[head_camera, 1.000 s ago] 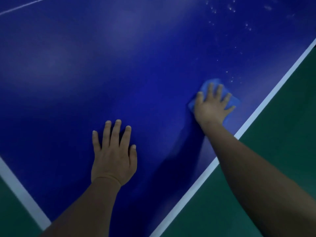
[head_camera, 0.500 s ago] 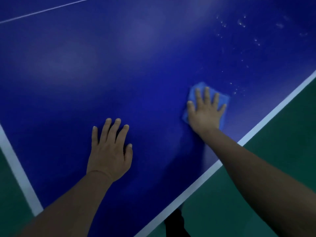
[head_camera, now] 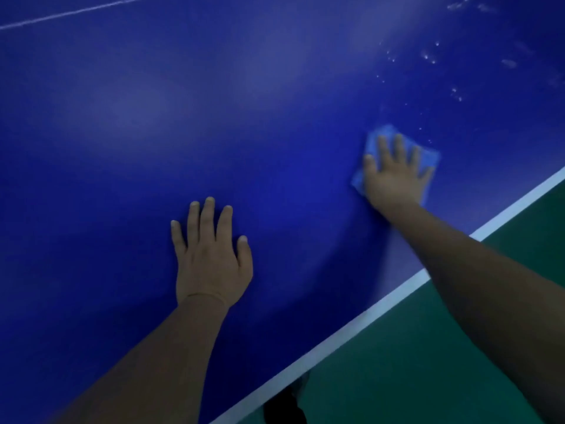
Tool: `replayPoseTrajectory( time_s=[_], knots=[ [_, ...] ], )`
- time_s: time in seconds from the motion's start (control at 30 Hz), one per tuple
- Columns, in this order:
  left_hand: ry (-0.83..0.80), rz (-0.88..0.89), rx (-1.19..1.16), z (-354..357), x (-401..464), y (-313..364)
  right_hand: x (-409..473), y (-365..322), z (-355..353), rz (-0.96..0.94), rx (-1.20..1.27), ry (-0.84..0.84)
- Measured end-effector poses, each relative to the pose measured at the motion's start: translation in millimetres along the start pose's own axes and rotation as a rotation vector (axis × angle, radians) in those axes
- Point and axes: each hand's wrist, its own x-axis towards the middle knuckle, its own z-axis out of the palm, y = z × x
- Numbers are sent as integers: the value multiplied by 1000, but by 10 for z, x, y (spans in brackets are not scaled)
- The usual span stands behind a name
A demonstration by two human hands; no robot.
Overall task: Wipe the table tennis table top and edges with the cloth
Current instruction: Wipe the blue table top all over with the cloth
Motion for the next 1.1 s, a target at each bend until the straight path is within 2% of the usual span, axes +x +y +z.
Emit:
replayPoseTrajectory(
  time_s=[0.1, 0.17, 0.2, 0.27, 0.37, 0.43, 0.47, 0.5, 0.57, 0.7, 0.77, 0.83, 0.9, 1.0, 1.03, 1.1],
  knots=[
    [-12, 4, 23, -4, 2, -10, -82, 557, -59, 226, 72, 17],
    [-22, 3, 32, -3, 1, -3, -158, 367, -5, 297, 89, 24],
    [-24, -2, 29, -7, -2, -4, -205, 140, 34, 271, 81, 22],
    [-25, -10, 19, -22, -2, -3, -404, -452, 153, 44, 26, 23],
    [-8, -1, 23, -22, -3, 3, -964, -1173, 343, -554, -54, -61],
    [4, 6, 17, -19, -3, 2, -1122, -1076, 378, -788, -37, -75],
    [-1, 0, 11, -16, 4, 3, -1058, -873, 374, -808, -6, -34],
    [-8, -7, 6, -13, 3, 1, -943, -604, 367, -767, -1, 16],
    [-6, -9, 2, -11, 4, 1, -605, 23, 296, -572, -51, 94],
    [6, 2, 8, -16, 1, -4, -74, 1143, -69, -17, -13, -13],
    [6, 3, 10, -15, 0, -8, -43, 1286, -142, 173, 50, -7],
    [3, -1, 8, -17, -1, -6, -164, 1045, -86, 222, 49, 10],
    [2, -6, 4, -21, 2, -6, -484, 615, 75, 55, -6, 17],
    [3, -6, 4, -22, -9, -5, -1353, 105, 328, -516, -50, 58],
    [6, -6, 4, -24, -10, -5, -1612, 98, 376, -693, -55, 41],
    [6, -4, 5, -25, -6, -3, -1767, 333, 393, -902, -45, -10]
  ],
)
